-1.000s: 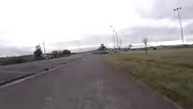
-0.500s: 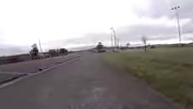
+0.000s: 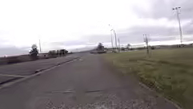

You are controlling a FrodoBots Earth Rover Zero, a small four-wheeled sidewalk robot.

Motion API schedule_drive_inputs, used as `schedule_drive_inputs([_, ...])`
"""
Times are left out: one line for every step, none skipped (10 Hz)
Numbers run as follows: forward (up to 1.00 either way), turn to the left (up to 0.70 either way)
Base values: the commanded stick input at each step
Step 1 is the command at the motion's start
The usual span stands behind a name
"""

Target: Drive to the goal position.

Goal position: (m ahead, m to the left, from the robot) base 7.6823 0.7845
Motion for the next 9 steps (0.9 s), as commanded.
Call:
schedule_drive_inputs([1.00, 0.00])
schedule_drive_inputs([1.00, 0.00])
schedule_drive_inputs([1.00, 0.00])
schedule_drive_inputs([1.00, 0.00])
schedule_drive_inputs([1.00, 0.00])
schedule_drive_inputs([1.00, 0.00])
schedule_drive_inputs([1.00, 0.00])
schedule_drive_inputs([1.00, 0.00])
schedule_drive_inputs([1.00, 0.00])
